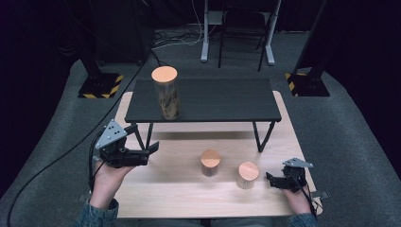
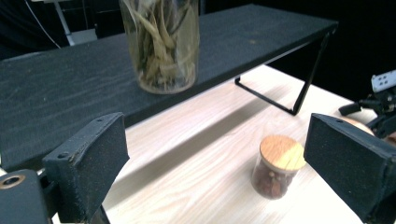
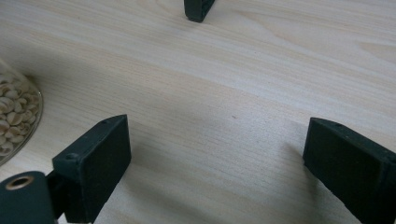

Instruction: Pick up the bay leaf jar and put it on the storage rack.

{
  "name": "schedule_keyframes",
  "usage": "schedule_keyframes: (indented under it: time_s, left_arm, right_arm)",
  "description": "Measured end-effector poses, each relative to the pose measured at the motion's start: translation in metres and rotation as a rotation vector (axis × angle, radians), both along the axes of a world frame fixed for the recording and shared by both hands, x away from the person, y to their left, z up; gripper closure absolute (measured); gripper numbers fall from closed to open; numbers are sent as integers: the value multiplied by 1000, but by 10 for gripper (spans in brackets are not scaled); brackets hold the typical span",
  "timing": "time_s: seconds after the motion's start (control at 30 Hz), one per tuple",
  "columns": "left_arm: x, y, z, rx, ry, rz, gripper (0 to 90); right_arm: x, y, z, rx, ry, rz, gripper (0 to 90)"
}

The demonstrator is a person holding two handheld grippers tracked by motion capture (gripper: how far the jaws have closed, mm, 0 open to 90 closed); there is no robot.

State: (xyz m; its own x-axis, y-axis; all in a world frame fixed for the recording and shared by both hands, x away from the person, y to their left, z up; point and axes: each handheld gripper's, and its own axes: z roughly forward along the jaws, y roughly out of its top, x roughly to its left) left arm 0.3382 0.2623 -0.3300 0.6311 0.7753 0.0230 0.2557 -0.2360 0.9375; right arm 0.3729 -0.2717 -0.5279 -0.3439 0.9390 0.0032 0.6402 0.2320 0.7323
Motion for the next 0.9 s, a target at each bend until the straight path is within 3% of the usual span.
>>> schedule_keyframes:
  time_s: [0.33, 0.6, 0.9]
  left_arm:
    - [-16, 6, -18, 29, -11, 5, 61]
    - [-26, 10, -39, 29, 7, 14, 61]
    - [-35, 13, -58, 27, -10, 36, 61]
  right_arm:
    - [0, 0, 0, 0, -1, 0, 68]
    - [0, 0, 0, 0, -1, -1, 67]
    - [0, 0, 0, 0, -1, -1, 67]
